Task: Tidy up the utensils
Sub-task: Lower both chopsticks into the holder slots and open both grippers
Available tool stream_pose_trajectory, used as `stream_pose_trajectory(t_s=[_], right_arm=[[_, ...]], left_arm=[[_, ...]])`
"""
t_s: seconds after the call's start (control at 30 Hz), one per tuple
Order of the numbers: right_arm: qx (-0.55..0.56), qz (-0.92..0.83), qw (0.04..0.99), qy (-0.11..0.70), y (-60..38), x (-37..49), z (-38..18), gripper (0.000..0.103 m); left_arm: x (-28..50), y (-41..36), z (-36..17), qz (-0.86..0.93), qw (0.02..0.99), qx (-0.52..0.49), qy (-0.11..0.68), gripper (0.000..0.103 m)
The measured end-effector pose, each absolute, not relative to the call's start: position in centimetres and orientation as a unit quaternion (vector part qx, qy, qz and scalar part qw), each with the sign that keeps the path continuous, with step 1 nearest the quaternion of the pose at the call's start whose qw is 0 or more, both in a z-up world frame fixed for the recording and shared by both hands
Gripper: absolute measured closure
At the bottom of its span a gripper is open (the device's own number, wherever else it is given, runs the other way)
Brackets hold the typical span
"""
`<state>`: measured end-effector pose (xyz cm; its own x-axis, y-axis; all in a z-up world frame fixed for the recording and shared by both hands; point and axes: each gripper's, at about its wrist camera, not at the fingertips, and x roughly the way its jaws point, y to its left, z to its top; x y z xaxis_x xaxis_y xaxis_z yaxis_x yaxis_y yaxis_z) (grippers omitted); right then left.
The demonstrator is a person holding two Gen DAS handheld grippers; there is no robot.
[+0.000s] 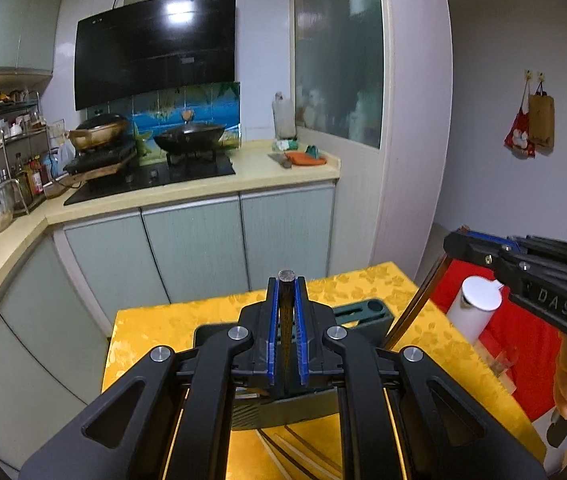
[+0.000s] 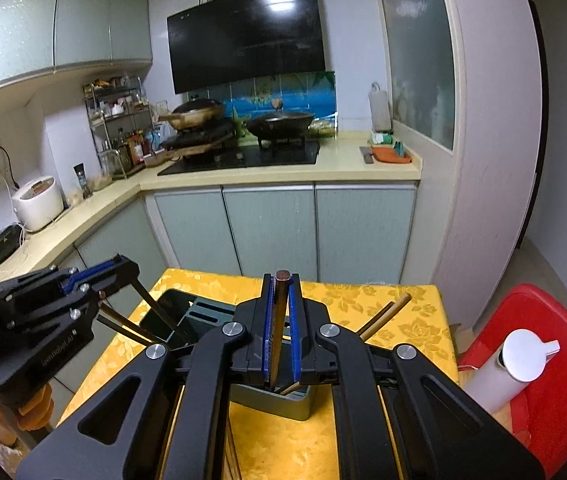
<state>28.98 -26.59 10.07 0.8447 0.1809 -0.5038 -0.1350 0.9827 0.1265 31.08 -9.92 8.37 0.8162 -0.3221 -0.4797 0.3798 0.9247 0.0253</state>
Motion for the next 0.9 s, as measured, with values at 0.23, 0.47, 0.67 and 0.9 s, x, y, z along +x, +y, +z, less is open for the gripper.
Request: stream_pose_trajectory(t_s=[0.23, 0.47, 0.67, 0.9], right_arm=[[0.057, 0.101, 0.949, 0.293, -25.7, 30.8, 8.7, 0.095], [0.075, 0.088, 0.949, 0.292, -26.1, 30.8, 8.6, 0.063], [0.069, 0.066, 0.959, 0.266, -26.7, 29.5, 9.6, 0.054], [0.057, 0.044, 0.972, 0.225, -27.5, 27.3, 11.1, 0.053]], left_arm=[[32.2, -9.4, 7.0, -0.177, 0.95, 0.055, 0.253, 0.095], [31.6, -8.8, 8.1, -0.177, 0.954, 0.044, 0.238, 0.053], [29.9, -8.0, 9.7, -0.174, 0.962, 0.034, 0.209, 0.03], [27.6, -7.5, 10.2, -0.158, 0.969, 0.045, 0.183, 0.019]])
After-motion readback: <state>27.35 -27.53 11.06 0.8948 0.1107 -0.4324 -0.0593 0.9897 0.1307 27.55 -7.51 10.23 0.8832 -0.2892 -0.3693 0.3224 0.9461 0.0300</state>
